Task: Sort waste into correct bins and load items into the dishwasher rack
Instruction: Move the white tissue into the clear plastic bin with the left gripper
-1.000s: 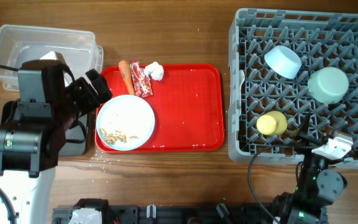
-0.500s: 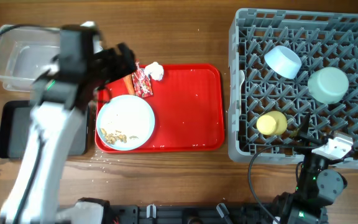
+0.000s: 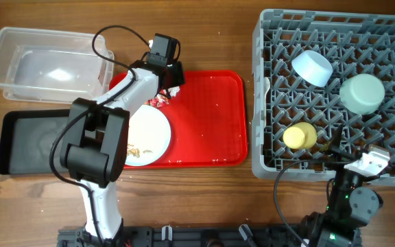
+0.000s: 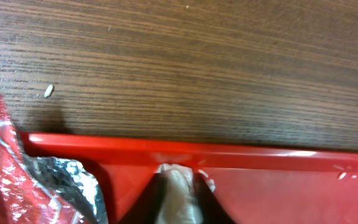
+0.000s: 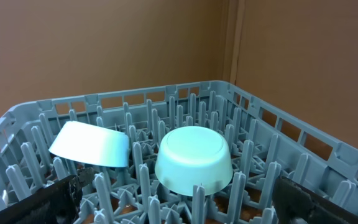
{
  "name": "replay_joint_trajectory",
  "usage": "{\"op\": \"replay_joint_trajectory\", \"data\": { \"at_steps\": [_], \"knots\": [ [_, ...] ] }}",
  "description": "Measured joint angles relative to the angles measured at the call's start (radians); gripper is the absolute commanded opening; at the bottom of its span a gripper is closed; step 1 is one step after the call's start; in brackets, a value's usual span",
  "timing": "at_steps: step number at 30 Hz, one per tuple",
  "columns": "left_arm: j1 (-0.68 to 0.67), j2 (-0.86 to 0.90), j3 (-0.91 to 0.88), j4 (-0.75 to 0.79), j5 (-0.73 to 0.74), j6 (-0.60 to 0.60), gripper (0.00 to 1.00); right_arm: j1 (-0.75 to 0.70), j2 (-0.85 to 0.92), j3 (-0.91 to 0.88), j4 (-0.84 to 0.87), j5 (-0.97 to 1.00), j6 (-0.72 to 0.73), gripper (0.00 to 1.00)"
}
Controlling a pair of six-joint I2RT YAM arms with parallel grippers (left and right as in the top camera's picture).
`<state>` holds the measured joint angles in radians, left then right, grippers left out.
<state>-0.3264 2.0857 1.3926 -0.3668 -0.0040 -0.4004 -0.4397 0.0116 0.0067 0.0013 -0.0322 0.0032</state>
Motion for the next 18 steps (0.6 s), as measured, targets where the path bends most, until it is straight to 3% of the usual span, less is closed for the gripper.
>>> {"op": "replay_joint_trajectory", "data": {
  "at_steps": [3,6,8,11,12,13,14,15,18],
  "knots": [
    [0.0,-0.022,0.002,-0.085,0.002,-0.001,0.04,0.0,0.0,0.0,0.0,0.0,0.0,1.0],
    [0.018,-0.219,0.023,-0.213,0.008,-0.001,0.04,0.0,0.0,0.0,0.0,0.0,0.0,1.0],
    [0.077,-0.413,0.064,-0.249,-0.027,-0.001,0.04,0.0,0.0,0.0,0.0,0.0,0.0,1.0],
    [0.243,-0.494,0.081,-0.237,-0.183,-0.002,0.07,0.0,0.0,0.0,0.0,0.0,0.0,1.0],
    [0.307,-0.457,0.08,-0.168,-0.231,-0.001,0.17,0.0,0.0,0.0,0.0,0.0,0.0,1.0],
    [0.354,-0.422,0.08,-0.128,-0.256,-0.003,0.47,-0.001,0.0,0.0,0.0,0.0,0.0,1.0],
    [0.409,-0.365,0.08,-0.079,-0.284,0.0,0.84,-0.001,0.0,0.0,0.0,0.0,0.0,1.0],
    [0.474,-0.285,0.074,-0.051,-0.312,-0.001,0.85,-0.001,0.0,0.0,0.0,0.0,0.0,1.0],
    [0.482,-0.258,0.066,0.006,-0.32,0.076,0.86,-0.001,0.0,0.0,0.0,0.0,0.0,1.0]
  ]
}}
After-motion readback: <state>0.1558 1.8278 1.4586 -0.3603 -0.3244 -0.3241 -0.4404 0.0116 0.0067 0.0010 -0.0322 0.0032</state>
